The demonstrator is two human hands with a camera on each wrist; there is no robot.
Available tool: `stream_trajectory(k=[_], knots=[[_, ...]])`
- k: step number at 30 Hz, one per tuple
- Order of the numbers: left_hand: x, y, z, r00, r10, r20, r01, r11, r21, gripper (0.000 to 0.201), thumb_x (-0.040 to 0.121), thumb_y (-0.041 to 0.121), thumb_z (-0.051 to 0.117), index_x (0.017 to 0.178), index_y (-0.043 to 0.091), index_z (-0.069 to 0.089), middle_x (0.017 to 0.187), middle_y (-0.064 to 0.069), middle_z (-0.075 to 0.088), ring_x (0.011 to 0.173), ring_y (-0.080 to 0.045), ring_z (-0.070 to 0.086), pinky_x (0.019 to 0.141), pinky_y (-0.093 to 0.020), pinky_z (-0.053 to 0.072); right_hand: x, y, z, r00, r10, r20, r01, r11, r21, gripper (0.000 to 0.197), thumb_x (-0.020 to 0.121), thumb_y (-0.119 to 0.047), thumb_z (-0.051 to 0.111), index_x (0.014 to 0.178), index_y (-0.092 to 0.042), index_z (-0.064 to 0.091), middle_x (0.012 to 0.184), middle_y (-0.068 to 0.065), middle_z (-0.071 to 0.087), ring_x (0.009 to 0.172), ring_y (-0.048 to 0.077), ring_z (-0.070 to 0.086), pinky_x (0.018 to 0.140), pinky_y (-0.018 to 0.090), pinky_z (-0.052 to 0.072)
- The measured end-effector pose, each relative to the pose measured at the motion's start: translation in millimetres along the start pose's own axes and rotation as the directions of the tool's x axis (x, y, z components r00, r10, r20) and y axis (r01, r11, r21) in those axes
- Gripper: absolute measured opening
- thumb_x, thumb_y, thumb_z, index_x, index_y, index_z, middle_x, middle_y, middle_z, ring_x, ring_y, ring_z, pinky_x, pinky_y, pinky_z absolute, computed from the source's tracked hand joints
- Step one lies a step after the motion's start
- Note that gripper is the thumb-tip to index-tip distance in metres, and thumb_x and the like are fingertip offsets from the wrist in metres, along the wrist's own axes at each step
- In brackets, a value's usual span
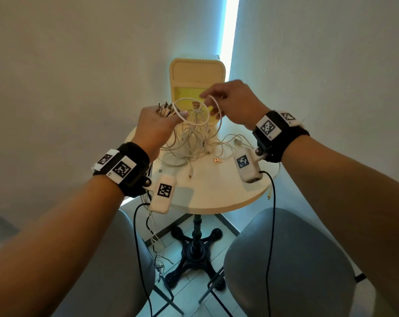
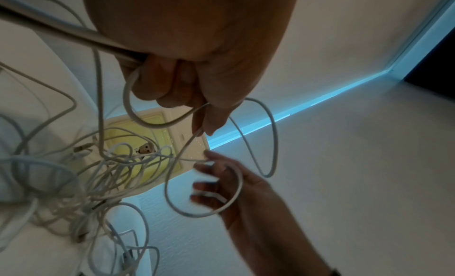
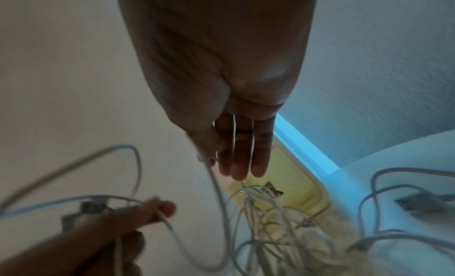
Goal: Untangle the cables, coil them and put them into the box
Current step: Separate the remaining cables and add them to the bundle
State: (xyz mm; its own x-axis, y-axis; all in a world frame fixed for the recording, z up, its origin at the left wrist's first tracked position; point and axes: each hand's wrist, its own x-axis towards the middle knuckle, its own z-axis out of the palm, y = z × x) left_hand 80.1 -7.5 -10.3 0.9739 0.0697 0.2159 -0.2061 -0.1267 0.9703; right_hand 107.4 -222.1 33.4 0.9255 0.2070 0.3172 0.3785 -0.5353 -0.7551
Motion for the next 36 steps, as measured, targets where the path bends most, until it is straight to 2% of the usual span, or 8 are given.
stream_trajectory(k=[5, 10, 14, 21, 24, 30, 33, 36], knots=[[4, -11, 7, 0.999, 0.005, -0.040, -0.004, 1.000, 0.014, 0.015, 0.092, 0.009, 0.081, 0.104, 0.000, 0.079, 0.058, 0.017, 0.065, 0.044, 0.005, 0.050, 0.050, -0.010, 0.039, 9, -39, -1, 0.988, -0.146, -0.054, 0.153, 0.978, 0.143, 0.018, 0.101, -0.013, 0.066, 0.112, -0.015, 0.079, 0.100, 0.005, 0.080, 0.093, 0.026, 0.077, 0.077, 0.047, 0.067], [5, -21, 11, 0.997, 0.013, -0.075, -0.012, 1.000, 0.002, 0.027, 0.079, 0.031, 0.090, 0.096, 0.012, 0.081, 0.082, 0.002, 0.075, 0.068, -0.010, 0.061, 0.069, -0.031, 0.048, 6, -38, 6, 0.985, -0.171, 0.039, 0.169, 0.985, 0.042, 0.021, 0.100, -0.017, 0.068, 0.117, -0.021, 0.079, 0.105, -0.001, 0.081, 0.101, 0.033, 0.076, 0.080, 0.056, 0.063], [7, -16, 14, 0.987, 0.113, -0.114, -0.115, 0.993, -0.015, 0.035, 0.080, 0.031, 0.091, 0.108, 0.016, 0.075, 0.096, -0.003, 0.077, 0.084, -0.012, 0.068, 0.078, -0.029, 0.056, 2, -36, 6, 0.975, -0.188, 0.114, 0.180, 0.980, 0.081, 0.023, 0.100, -0.007, 0.069, 0.121, -0.008, 0.077, 0.107, 0.001, 0.080, 0.096, 0.002, 0.076, 0.083, 0.020, 0.059], [17, -17, 22, 0.987, 0.148, -0.070, -0.146, 0.989, 0.027, 0.010, 0.089, 0.014, 0.084, 0.091, 0.022, 0.078, 0.078, 0.007, 0.074, 0.074, -0.009, 0.065, 0.072, -0.026, 0.053, -7, -30, 7, 0.971, -0.186, 0.151, 0.177, 0.982, 0.072, 0.021, 0.098, -0.010, 0.071, 0.117, -0.011, 0.081, 0.099, -0.005, 0.081, 0.094, 0.006, 0.076, 0.091, 0.024, 0.059], [21, -20, 21, 0.993, 0.109, -0.054, -0.107, 0.994, 0.028, 0.019, 0.087, 0.017, 0.087, 0.104, 0.013, 0.079, 0.076, 0.005, 0.071, 0.071, -0.008, 0.063, 0.073, -0.025, 0.054, -10, -29, 3, 0.972, -0.167, 0.164, 0.149, 0.982, 0.117, 0.020, 0.098, -0.009, 0.070, 0.114, -0.010, 0.082, 0.099, 0.006, 0.082, 0.096, 0.020, 0.078, 0.095, 0.033, 0.061], [24, -23, 17, 0.984, 0.175, -0.026, -0.171, 0.978, 0.122, 0.054, 0.083, 0.034, 0.091, 0.131, 0.031, 0.066, 0.121, 0.006, 0.072, 0.105, -0.003, 0.070, 0.093, -0.025, 0.057, -19, -22, 0, 0.977, -0.082, 0.199, 0.030, 0.967, 0.252, 0.020, 0.099, -0.001, 0.067, 0.117, -0.001, 0.077, 0.097, 0.017, 0.080, 0.092, 0.020, 0.079, 0.085, 0.024, 0.060], [25, -21, 20, 0.984, 0.178, 0.028, -0.180, 0.977, 0.118, 0.016, 0.087, 0.026, 0.087, 0.101, 0.029, 0.079, 0.090, 0.011, 0.077, 0.081, -0.002, 0.070, 0.083, -0.031, 0.057, -18, -14, 3, 0.991, -0.044, 0.129, 0.001, 0.948, 0.317, 0.024, 0.098, 0.002, 0.065, 0.121, 0.000, 0.074, 0.098, 0.023, 0.076, 0.089, 0.021, 0.077, 0.085, 0.031, 0.063], [28, -19, 18, 0.984, 0.175, -0.038, -0.168, 0.975, 0.145, 0.011, 0.091, 0.015, 0.083, 0.090, 0.026, 0.079, 0.086, 0.008, 0.077, 0.078, -0.003, 0.066, 0.076, -0.019, 0.054, -16, 10, -3, 0.995, 0.039, -0.087, -0.018, 0.974, 0.225, 0.025, 0.096, 0.000, 0.062, 0.117, -0.006, 0.075, 0.091, 0.013, 0.071, 0.082, 0.019, 0.072, 0.084, 0.048, 0.065]])
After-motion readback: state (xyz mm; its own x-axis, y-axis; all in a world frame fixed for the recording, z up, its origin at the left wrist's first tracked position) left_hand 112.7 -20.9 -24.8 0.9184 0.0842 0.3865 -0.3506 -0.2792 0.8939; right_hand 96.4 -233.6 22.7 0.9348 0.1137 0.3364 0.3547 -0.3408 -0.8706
